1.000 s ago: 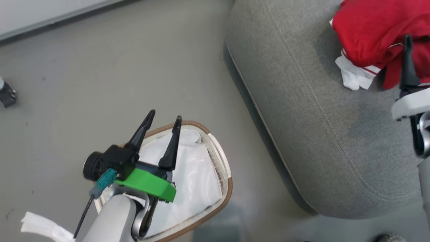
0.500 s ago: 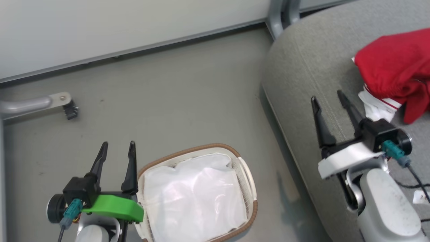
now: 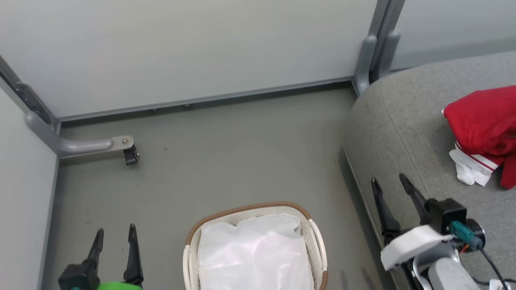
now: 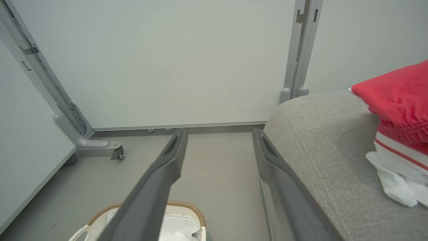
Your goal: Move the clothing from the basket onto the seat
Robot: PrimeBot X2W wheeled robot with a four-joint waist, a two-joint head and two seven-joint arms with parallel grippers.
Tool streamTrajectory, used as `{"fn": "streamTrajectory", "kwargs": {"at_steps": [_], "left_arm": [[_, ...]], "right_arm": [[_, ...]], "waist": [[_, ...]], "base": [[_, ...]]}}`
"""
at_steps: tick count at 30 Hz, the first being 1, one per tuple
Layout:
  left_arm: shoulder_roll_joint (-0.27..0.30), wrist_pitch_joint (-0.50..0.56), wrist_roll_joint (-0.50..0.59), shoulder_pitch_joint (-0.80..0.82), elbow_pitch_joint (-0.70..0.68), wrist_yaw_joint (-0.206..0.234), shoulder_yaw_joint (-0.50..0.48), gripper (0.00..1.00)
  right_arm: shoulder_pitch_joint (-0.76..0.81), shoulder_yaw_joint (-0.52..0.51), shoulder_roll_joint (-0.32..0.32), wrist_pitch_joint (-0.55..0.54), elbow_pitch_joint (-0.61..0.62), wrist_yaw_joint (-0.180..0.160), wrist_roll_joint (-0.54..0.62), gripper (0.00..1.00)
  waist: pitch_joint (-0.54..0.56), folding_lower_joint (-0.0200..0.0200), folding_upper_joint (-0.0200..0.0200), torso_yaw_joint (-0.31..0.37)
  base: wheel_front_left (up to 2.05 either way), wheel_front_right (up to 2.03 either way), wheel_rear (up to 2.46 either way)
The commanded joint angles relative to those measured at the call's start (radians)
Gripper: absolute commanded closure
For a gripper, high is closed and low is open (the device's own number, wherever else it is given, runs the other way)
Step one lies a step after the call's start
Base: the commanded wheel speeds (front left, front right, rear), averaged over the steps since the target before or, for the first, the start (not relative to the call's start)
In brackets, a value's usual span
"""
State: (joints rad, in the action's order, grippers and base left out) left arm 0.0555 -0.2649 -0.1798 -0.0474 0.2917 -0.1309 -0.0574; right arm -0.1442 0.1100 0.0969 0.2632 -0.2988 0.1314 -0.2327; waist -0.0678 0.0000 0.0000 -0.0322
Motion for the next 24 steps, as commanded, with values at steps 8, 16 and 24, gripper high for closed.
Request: {"fn": "streamTrajectory", "kwargs": {"at_steps": [8, 16, 24], "left_arm": [[-0.004, 0.001, -0.041, -0.073, -0.007, 0.0, 0.008, 0.0], [-0.01, 0.006, -0.092, -0.062, 0.014, 0.0, 0.028, 1.0], [-0.009, 0.046, -0.241, -0.037, 0.007, 0.0, 0.019, 1.0]], "right_arm": [[0.076, -0.003, -0.008, 0.002, -0.018, -0.001, 0.023, 0.0], [0.076, -0.004, -0.019, -0.006, -0.041, 0.0, 0.0, 1.0], [0.071, -0.029, -0.022, -0.048, -0.03, 0.0, -0.153, 1.0]], "waist": [[0.065, 0.0, 0.0, -0.019], [0.067, 0.0, 0.0, -0.021], [0.067, 0.0, 0.0, -0.017]], "base": [[0.0, 0.0, 0.0], [0.0, 0.0, 0.0], [0.0, 0.0, 0.0]]}}
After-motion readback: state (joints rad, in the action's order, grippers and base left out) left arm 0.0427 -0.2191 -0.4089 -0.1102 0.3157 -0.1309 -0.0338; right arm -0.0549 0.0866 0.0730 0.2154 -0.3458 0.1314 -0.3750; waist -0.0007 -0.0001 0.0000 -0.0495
